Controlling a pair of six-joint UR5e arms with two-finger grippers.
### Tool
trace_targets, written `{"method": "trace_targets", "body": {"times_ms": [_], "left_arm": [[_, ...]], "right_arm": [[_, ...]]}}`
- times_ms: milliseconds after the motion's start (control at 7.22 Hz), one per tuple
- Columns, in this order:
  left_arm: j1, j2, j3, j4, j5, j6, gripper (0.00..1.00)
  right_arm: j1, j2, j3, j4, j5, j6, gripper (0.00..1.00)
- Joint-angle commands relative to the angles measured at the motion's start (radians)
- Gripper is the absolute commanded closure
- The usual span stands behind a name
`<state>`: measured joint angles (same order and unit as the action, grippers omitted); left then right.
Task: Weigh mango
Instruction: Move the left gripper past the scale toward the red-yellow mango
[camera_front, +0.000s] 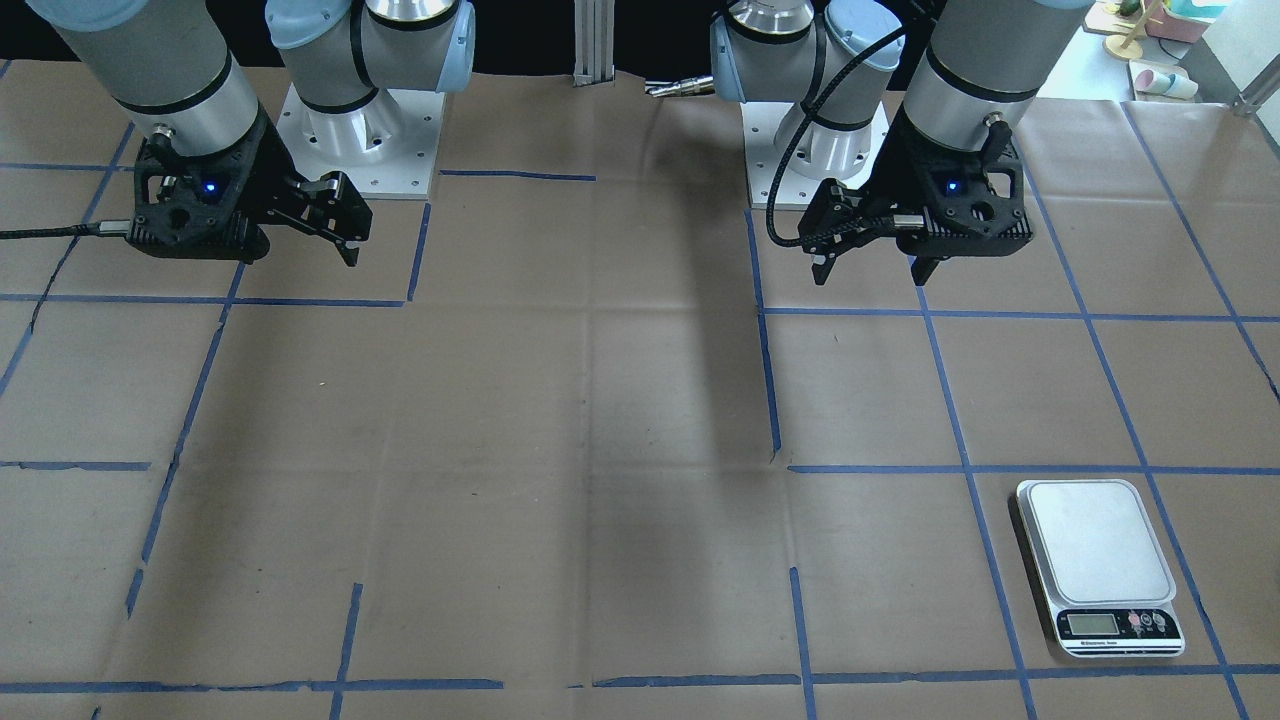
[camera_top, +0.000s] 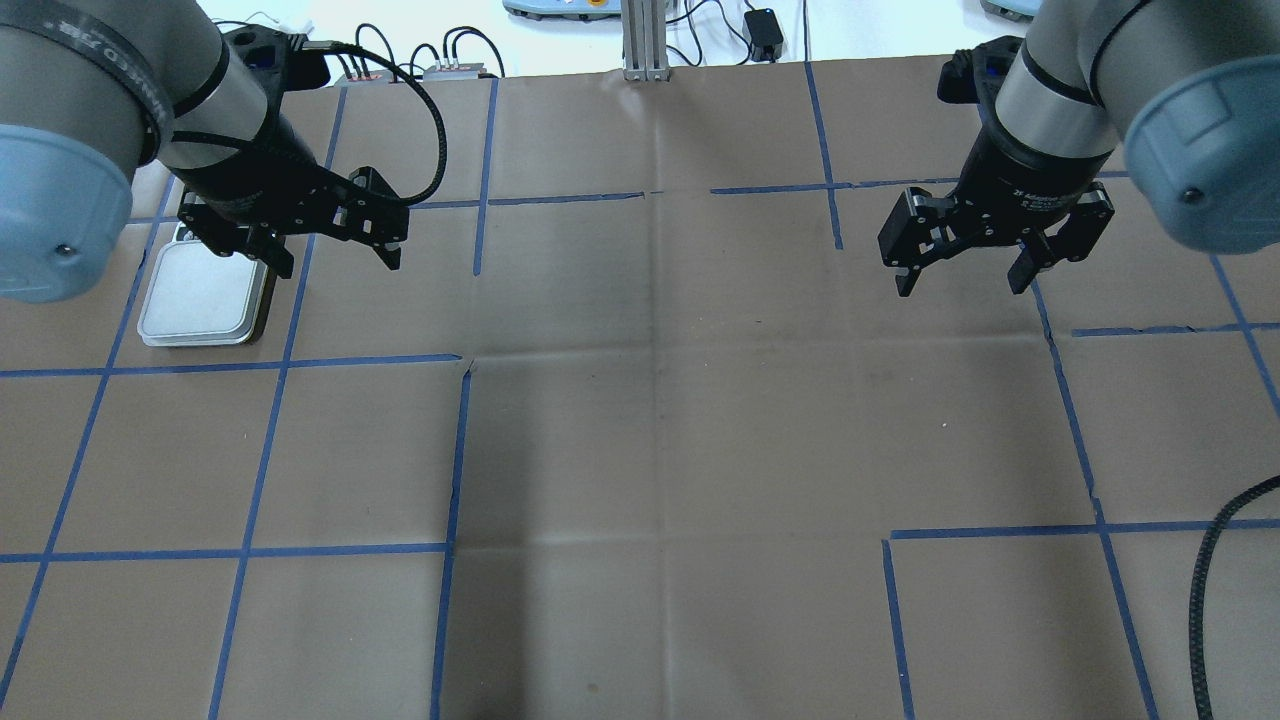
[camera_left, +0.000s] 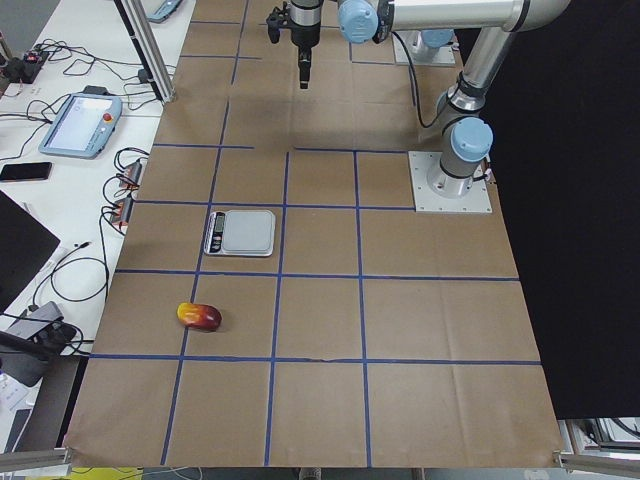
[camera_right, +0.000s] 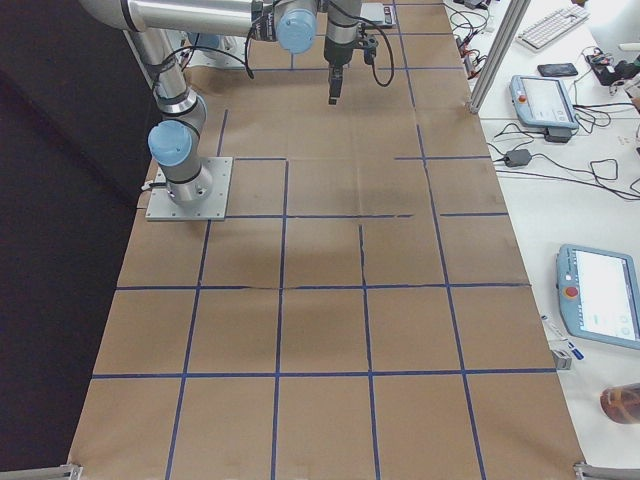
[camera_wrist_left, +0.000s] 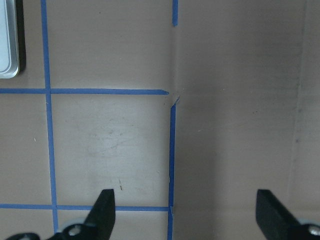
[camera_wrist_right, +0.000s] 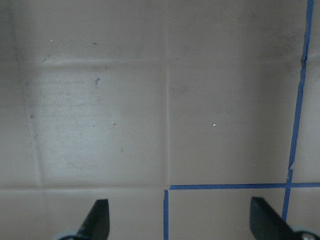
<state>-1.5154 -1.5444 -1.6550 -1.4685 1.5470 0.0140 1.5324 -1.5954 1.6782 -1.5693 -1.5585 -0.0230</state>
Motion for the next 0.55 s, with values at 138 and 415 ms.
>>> {"method": "trace_targets", "body": {"times_ms": [138,415], "left_arm": [[0.217,-0.069,0.084,-0.001,-0.059,0.157,0.00],[0.385,-0.199,0.209,0.001,-0.062,0.347,0.00]], "right_arm": [[0.000,-0.001,0.000,0.000,0.000,0.000,0.00],[0.000,0.000,0.000,0.000,0.000,0.000,0.00]]}}
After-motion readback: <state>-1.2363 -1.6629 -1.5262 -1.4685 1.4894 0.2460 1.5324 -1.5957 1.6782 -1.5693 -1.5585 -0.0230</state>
